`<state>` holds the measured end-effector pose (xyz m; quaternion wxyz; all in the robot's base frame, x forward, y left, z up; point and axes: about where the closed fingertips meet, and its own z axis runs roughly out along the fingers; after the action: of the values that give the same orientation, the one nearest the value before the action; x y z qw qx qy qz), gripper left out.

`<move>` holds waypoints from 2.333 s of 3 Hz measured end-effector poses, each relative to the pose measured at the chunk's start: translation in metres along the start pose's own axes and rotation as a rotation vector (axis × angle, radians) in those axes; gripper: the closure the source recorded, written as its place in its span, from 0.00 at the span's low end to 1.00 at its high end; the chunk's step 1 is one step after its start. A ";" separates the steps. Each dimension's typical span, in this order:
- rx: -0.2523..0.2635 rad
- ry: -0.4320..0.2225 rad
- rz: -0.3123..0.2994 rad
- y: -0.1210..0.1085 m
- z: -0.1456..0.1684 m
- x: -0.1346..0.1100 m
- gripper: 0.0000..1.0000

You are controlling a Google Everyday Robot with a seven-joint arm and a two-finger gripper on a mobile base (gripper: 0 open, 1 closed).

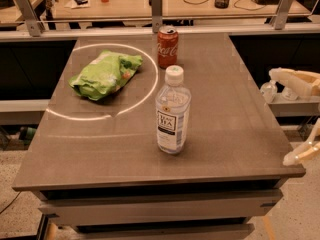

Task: Knock blue plastic bottle over

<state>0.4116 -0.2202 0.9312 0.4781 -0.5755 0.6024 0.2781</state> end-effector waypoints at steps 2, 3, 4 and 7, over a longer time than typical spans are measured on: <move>-0.023 -0.192 0.042 0.018 0.022 -0.026 0.00; -0.065 -0.168 0.032 0.026 0.039 -0.027 0.00; -0.083 -0.171 -0.002 0.043 0.073 -0.024 0.00; -0.022 -0.274 0.073 0.052 0.161 -0.011 0.00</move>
Offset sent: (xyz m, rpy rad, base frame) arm -0.0124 0.0258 0.0071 0.1562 0.0078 0.0336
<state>0.4014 -0.0637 0.8669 0.5391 -0.5150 0.5488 0.3780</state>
